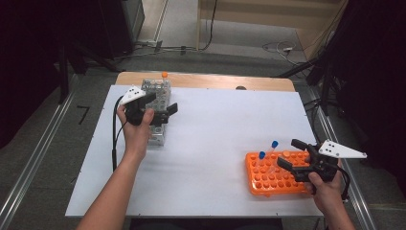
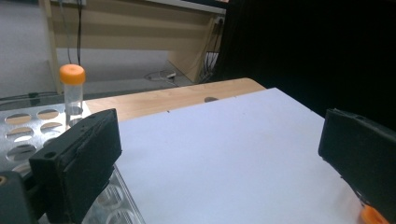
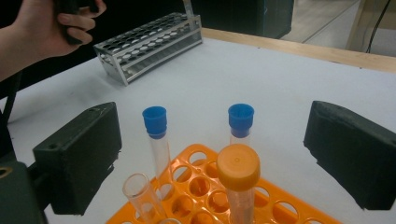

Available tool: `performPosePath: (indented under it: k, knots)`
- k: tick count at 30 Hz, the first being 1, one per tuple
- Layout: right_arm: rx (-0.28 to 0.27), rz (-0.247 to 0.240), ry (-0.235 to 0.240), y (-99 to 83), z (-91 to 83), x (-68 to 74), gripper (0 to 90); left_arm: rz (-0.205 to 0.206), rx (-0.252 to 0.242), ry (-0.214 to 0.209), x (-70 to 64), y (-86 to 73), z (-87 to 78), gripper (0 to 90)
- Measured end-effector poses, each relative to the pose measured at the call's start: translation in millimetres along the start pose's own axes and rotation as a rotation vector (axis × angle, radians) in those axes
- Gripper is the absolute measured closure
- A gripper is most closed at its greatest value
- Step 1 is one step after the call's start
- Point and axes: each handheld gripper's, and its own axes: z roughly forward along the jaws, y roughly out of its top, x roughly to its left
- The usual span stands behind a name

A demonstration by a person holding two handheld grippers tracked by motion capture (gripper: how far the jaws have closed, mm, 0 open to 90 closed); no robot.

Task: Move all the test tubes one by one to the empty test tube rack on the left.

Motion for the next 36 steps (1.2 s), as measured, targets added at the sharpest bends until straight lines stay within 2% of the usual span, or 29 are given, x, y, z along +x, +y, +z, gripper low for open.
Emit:
performPosePath:
  k: [12, 14, 17, 26, 36]
  knots:
    - [0.009, 0.011, -0.005, -4.6, 2.8, -7.4, 4.6, 0.008, 0.001, -0.011, -29.9, -34.4, -36.9, 0.0]
    - [0.011, 0.012, -0.005, -5.2, 3.2, -8.2, 5.9, 0.018, 0.012, -0.013, -34.1, -37.1, -40.9, 0.0]
    - [0.015, 0.010, -0.004, -5.8, 3.5, -9.3, 6.6, 0.011, 0.002, -0.028, -38.5, -40.3, -48.5, 0.0]
    - [0.017, 0.012, 0.018, -9.7, 3.3, -16.3, 26.3, 0.002, 0.009, -0.034, -43.9, -49.6, -60.8, 0.0]
    - [0.025, 0.029, 0.048, -13.2, 2.7, -24.8, 44.1, 0.000, 0.006, -0.035, -44.9, -49.2, -60.6, 0.0]
